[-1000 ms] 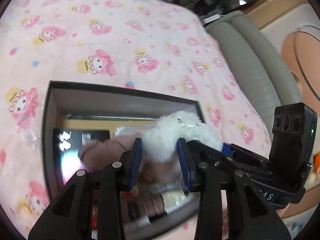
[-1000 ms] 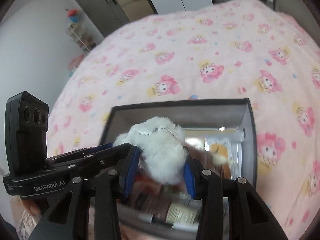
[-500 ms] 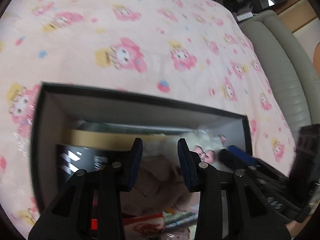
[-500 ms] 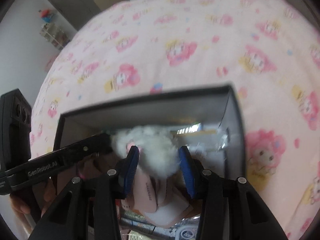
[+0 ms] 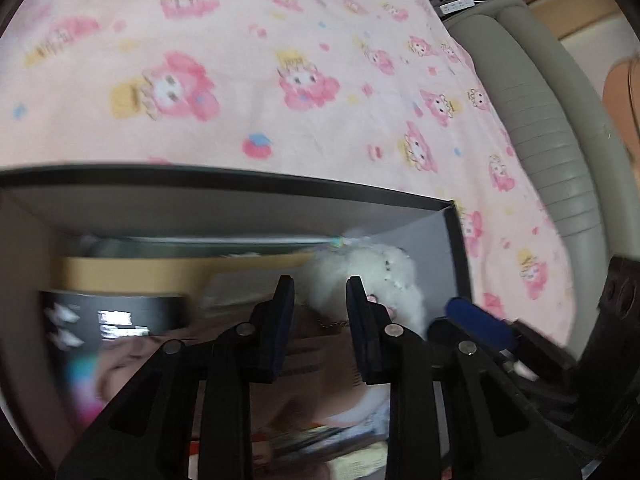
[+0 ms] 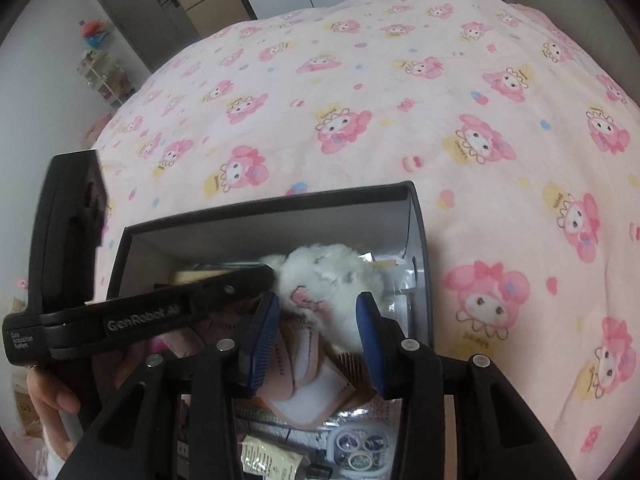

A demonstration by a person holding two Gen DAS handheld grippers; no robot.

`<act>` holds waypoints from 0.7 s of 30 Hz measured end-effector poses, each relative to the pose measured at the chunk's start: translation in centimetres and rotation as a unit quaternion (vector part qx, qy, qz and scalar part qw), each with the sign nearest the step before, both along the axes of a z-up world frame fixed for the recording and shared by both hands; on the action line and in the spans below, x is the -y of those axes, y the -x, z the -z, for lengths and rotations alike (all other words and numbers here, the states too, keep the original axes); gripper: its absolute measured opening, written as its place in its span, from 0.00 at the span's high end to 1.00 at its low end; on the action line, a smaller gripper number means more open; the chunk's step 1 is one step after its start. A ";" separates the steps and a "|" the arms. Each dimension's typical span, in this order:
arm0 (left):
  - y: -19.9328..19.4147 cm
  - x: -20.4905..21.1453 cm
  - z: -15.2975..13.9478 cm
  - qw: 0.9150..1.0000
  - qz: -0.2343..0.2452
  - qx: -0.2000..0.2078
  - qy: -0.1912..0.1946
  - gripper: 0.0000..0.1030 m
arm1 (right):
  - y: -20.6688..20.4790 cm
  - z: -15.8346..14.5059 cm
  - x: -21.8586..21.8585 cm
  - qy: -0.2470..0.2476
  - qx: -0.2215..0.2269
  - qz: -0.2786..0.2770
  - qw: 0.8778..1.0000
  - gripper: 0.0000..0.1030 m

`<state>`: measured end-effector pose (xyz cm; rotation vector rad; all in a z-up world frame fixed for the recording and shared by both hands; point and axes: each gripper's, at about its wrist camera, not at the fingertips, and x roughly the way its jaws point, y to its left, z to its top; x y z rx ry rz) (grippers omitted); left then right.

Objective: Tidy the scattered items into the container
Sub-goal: 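Lower the plush toy into the box and open the left gripper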

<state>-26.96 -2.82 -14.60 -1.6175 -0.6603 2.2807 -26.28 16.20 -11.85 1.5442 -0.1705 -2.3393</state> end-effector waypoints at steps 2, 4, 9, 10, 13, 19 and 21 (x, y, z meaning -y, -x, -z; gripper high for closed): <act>-0.9 0.5 -0.5 1.000 0.002 -0.005 0.014 0.75 | -0.2 0.0 0.5 0.001 0.011 -0.027 1.000 0.65; -1.4 0.5 -0.7 0.999 0.006 -0.009 0.037 0.75 | -0.6 0.2 1.3 -0.004 0.020 -0.052 0.998 0.65; -1.6 0.6 -0.3 0.999 0.012 -0.008 0.049 0.75 | -1.0 1.9 3.3 -0.011 0.048 -0.089 0.995 0.65; -1.5 0.8 -0.1 0.999 0.012 -0.005 0.044 0.75 | -0.9 2.4 3.4 -0.014 0.055 -0.089 0.994 0.65; -1.4 1.1 0.3 0.999 0.007 0.000 0.047 0.75 | 0.2 4.1 3.2 -0.033 0.061 -0.062 0.996 0.65; -1.3 1.7 0.7 0.999 -0.004 0.003 0.031 0.75 | 2.9 4.4 2.9 -0.027 0.032 -0.026 0.999 0.67; -1.2 1.9 0.9 1.000 -0.006 0.006 0.025 0.75 | 2.8 3.8 2.8 -0.030 0.017 -0.022 0.999 0.67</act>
